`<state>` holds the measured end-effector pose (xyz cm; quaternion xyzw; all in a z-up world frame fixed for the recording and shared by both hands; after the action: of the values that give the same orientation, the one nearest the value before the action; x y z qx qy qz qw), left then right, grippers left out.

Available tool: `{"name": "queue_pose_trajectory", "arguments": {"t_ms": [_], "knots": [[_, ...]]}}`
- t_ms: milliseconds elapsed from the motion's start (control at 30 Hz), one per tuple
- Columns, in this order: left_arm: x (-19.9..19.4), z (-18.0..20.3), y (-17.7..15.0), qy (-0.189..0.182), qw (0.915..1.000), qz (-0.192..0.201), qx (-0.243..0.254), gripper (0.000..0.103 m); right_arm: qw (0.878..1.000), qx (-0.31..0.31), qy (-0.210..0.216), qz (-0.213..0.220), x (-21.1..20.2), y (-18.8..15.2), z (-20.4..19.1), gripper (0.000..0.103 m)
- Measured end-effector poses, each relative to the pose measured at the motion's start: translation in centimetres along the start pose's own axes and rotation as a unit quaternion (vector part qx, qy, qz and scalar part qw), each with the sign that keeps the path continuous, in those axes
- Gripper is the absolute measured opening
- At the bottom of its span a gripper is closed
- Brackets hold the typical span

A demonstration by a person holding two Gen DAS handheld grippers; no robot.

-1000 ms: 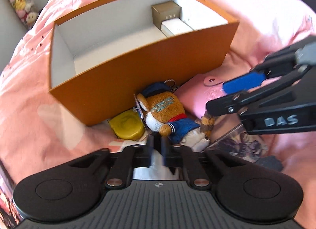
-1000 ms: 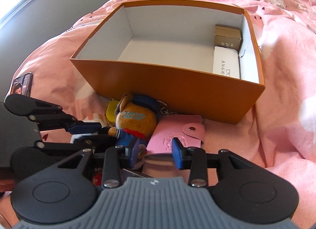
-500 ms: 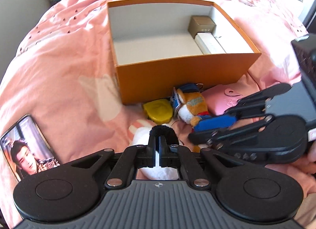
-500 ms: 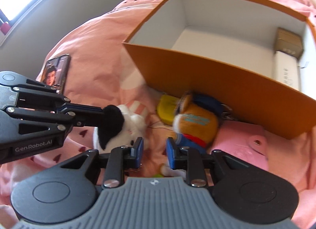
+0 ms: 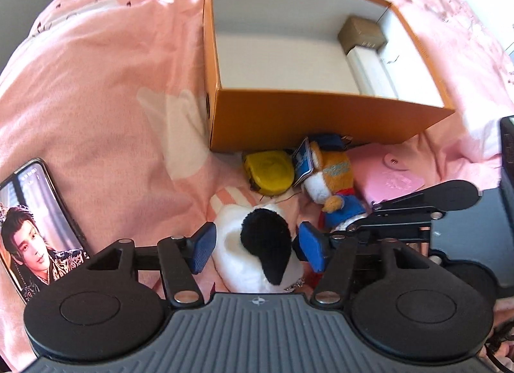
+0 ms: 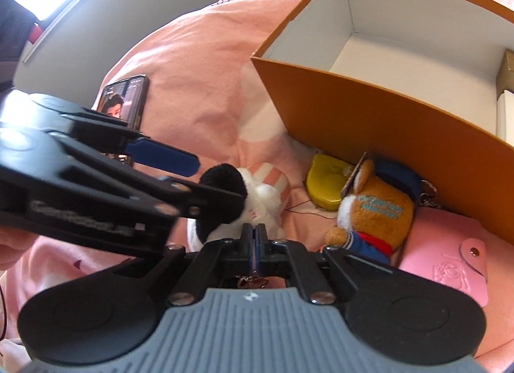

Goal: Organize objects
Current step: 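Grasp the white plush toy with the left gripper while the right grasps the bear plush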

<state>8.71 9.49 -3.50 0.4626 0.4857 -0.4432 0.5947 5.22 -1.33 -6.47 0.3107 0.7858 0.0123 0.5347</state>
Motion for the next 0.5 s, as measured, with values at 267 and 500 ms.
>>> {"name": "queue_pose_trajectory", "arguments": {"t_ms": [267,500], "knots": [[3.0,-1.9,0.8,-0.039,0.9954,-0.063,-0.060,0.074,1.000,0.017,0.006,-0.022,0.4,-0.4,0.3,0.002],[3.7,-0.9,1.0,-0.023,0.9960,-0.070,-0.052,0.070,0.999,0.022,0.000,-0.033,0.8,-0.7,0.3,0.002]]}}
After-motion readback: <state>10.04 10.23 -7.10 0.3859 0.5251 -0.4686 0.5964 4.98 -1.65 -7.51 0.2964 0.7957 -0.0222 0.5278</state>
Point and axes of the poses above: each gripper's, at about its wrist camera, not at the fingertips, and x roughly the way its jaws point, z to its right, y to its top, the point moved 1 cm from there along x, roughly the way its jaws point, and after that the axes turned 8 degrees about -z, right-handed, at the moved point
